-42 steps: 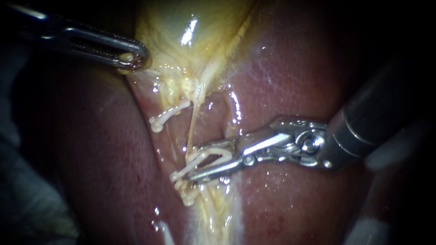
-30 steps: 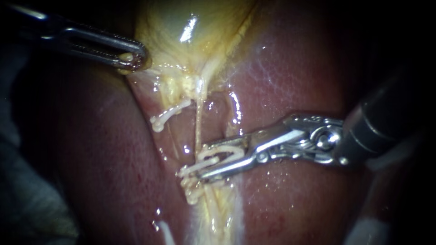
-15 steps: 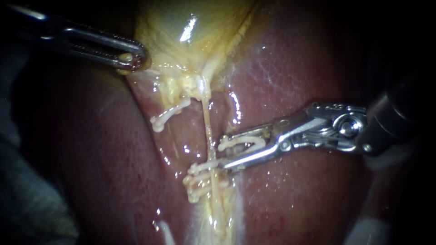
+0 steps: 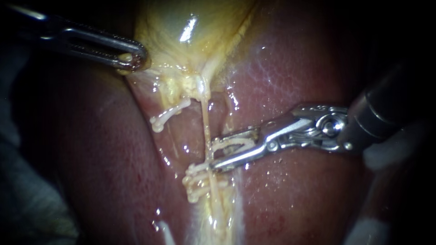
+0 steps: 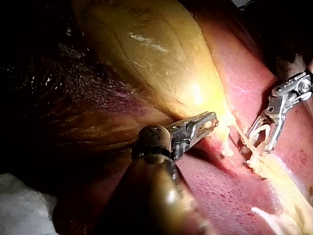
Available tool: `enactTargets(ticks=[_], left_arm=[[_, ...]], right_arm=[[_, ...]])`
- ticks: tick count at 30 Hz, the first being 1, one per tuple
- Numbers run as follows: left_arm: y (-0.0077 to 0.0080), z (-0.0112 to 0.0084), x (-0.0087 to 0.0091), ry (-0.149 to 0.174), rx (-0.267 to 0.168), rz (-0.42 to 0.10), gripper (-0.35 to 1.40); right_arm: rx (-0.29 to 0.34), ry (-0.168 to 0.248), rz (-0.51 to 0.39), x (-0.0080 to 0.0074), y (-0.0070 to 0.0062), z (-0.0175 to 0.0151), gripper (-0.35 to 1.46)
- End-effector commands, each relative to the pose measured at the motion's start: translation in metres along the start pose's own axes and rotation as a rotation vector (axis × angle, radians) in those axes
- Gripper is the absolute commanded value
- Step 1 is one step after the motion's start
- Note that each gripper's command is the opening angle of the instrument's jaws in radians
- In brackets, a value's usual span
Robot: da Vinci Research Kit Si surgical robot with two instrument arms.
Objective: Clipping second clip right tube
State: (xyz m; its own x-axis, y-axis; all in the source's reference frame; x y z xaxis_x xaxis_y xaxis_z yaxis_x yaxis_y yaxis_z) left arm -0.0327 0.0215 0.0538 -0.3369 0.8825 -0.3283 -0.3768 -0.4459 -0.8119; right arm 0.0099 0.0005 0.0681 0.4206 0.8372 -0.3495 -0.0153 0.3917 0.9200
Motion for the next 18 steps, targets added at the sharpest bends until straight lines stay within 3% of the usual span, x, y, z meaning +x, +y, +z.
enactTargets(ticks=[1, 9, 18], left_arm=[[0.0000, 0.0000, 0.0000, 0.000, 0.001, -0.001, -0.35], [0.0000, 0.0002, 0.0001, 0.001, 0.001, -0.001, -0.35], [0.0000, 0.0003, 0.0001, 0.001, 0.002, -0.001, -0.35]], right_arm=[[0.001, 0.002, -0.001, 0.0000, 0.0000, 0.0003, 0.50], [0.027, 0.042, 0.010, 0.0007, -0.0007, 0.0021, 0.50], [0.037, 0.056, 0.010, 0.0010, -0.0010, 0.0030, 0.50]])
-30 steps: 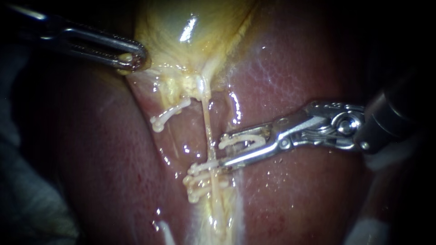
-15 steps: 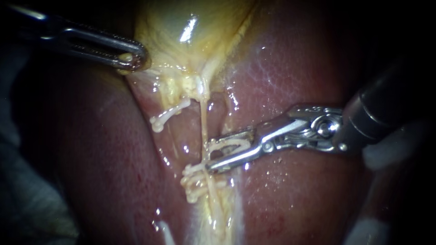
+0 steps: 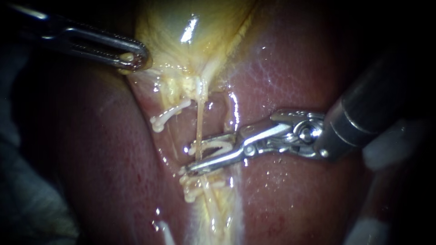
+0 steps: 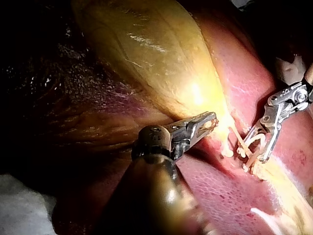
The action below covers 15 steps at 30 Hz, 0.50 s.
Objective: Clipping second clip right tube
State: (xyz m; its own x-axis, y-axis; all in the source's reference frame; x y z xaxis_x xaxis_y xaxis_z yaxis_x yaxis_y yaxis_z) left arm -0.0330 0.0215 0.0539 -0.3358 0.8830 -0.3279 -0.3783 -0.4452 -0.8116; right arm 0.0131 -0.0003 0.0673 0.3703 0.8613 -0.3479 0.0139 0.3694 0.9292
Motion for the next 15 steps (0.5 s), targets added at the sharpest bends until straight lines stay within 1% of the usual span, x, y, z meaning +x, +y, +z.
enactTargets(ticks=[1, 7, 13, 15], left_arm=[[0.0000, 0.0000, 0.0000, 0.000, 0.000, 0.000, -0.35], [0.0000, 0.0001, 0.0000, 0.000, 0.001, 0.000, -0.35], [0.0000, 0.0001, -0.0001, 0.000, 0.001, 0.000, -0.35], [0.0000, 0.0001, -0.0001, 0.000, 0.001, 0.000, -0.35]], right_arm=[[0.001, 0.002, 0.000, 0.0000, 0.0000, 0.0000, 0.50], [0.018, 0.022, -0.001, 0.0001, -0.0003, 0.0005, 0.50], [0.037, 0.041, -0.003, 0.0001, -0.0014, 0.0012, 0.50], [0.056, 0.041, -0.003, 0.0001, -0.0019, 0.0014, 0.50]])
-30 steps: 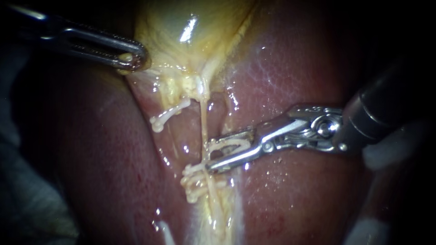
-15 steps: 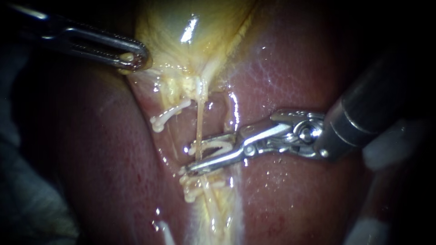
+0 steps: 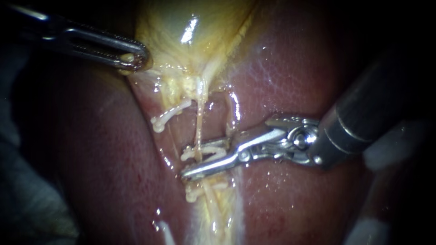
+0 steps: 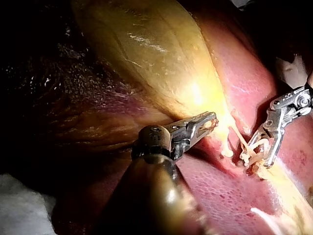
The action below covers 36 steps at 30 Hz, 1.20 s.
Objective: Clipping second clip right tube
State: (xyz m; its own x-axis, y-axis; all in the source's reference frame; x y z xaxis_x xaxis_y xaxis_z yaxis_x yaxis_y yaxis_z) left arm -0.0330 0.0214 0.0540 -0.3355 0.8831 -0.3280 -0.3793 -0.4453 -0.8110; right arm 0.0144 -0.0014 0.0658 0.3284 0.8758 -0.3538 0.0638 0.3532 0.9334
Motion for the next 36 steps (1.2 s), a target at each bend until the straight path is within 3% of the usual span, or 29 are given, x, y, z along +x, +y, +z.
enactTargets(ticks=[1, 9, 18, 27, 32, 34, 36], left_arm=[[0.0000, 0.0000, 0.0000, 0.000, 0.000, 0.000, -0.35], [0.0000, -0.0001, 0.0000, 0.000, 0.000, 0.001, -0.35], [0.0000, -0.0001, 0.0000, 0.000, -0.001, 0.001, -0.35], [0.0000, -0.0001, 0.0000, 0.000, -0.001, 0.001, -0.35], [0.0000, -0.0001, 0.0000, 0.000, -0.001, 0.001, -0.35], [0.0000, -0.0001, 0.0000, 0.000, -0.001, 0.000, -0.35], [0.0000, -0.0001, 0.0000, 0.000, -0.001, 0.000, -0.35]], right_arm=[[0.008, 0.000, -0.001, 0.0001, -0.0003, 0.0000, 0.50], [0.042, 0.021, 0.006, 0.0012, -0.0020, -0.0001, 0.50], [0.051, 0.015, 0.013, 0.0012, -0.0023, -0.0008, 0.43], [0.066, 0.007, 0.023, 0.0019, -0.0028, -0.0021, 0.06], [0.067, 0.005, 0.052, 0.0017, -0.0029, -0.0023, -0.16], [0.068, 0.004, 0.081, 0.0016, -0.0029, -0.0024, -0.34], [0.069, 0.003, 0.116, 0.0015, -0.0030, -0.0025, -0.35]])
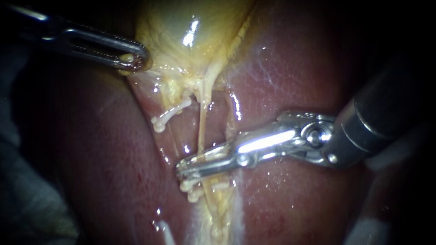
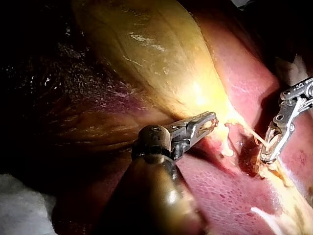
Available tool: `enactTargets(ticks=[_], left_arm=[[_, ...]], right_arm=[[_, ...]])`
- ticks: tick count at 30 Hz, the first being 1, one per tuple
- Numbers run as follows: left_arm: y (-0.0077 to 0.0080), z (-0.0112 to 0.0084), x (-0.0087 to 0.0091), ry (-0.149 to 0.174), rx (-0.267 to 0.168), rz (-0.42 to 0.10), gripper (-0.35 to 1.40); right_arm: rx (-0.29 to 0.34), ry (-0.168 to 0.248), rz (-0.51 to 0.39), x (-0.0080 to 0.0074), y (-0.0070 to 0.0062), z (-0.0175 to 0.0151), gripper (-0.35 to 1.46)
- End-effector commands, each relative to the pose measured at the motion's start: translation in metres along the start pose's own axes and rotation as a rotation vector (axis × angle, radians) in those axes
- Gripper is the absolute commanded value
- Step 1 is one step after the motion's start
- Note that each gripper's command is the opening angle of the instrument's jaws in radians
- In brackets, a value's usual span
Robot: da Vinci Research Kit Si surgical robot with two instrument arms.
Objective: Clipping second clip right tube
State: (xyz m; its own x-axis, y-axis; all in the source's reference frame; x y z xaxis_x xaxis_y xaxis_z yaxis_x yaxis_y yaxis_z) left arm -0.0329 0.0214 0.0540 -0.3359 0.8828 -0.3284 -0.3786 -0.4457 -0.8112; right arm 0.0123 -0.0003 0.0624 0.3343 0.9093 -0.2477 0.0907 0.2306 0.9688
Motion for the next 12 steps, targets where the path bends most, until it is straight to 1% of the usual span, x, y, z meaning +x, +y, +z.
enactTargets(ticks=[1, 12], left_arm=[[0.0000, 0.0000, 0.0000, 0.000, 0.000, 0.000, -0.35], [0.0000, 0.0001, 0.0001, 0.000, 0.001, 0.000, -0.35]], right_arm=[[0.001, 0.000, 0.011, 0.0000, 0.0000, 0.0000, -0.35], [0.006, -0.007, 0.015, -0.0003, 0.0000, 0.0000, -0.35]])
